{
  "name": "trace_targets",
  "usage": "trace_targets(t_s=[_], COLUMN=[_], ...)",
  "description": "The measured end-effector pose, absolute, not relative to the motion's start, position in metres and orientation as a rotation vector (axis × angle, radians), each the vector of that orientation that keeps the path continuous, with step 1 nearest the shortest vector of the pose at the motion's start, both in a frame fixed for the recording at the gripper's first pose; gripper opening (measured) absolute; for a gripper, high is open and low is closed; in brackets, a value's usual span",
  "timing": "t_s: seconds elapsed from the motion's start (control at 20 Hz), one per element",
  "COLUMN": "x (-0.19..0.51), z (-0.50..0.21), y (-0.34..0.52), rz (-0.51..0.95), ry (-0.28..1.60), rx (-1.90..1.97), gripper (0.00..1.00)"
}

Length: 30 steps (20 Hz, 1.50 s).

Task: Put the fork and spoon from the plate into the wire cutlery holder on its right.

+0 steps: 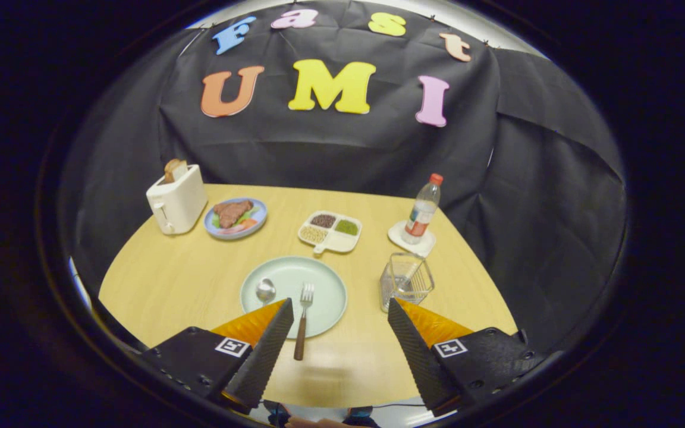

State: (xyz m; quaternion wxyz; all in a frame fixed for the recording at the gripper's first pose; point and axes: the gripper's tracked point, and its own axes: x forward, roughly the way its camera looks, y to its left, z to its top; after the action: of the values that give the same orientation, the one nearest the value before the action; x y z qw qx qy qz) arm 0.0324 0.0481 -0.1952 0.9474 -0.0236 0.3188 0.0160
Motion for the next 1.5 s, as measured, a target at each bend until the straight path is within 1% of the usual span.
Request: trace_targets(t_s=[0.35,0.55,0.75,0.9,1.05,1.1,1.5], x=[0.019,0.015,0.012,0.012,0.017,0.021,0.034], z=[-0.257,-0.291,-0.314,-0.325,-0.336,-0.338,-0.352], y=[0.065,0.070,0.074,0.081,0.084,0.086,0.084], rz=[0.084,0.085,0.093,0.122,0.137,0.133,0.133], ry=[0.843,0.983,1.071,1.131,1.187,1.204,1.299], rx=[-0.056,-0.026,-0.019,-0.012,-0.013,-0.007,-0.058], gripper=[0.96,0.95,0.95,0.87,0.82,0.73,0.29])
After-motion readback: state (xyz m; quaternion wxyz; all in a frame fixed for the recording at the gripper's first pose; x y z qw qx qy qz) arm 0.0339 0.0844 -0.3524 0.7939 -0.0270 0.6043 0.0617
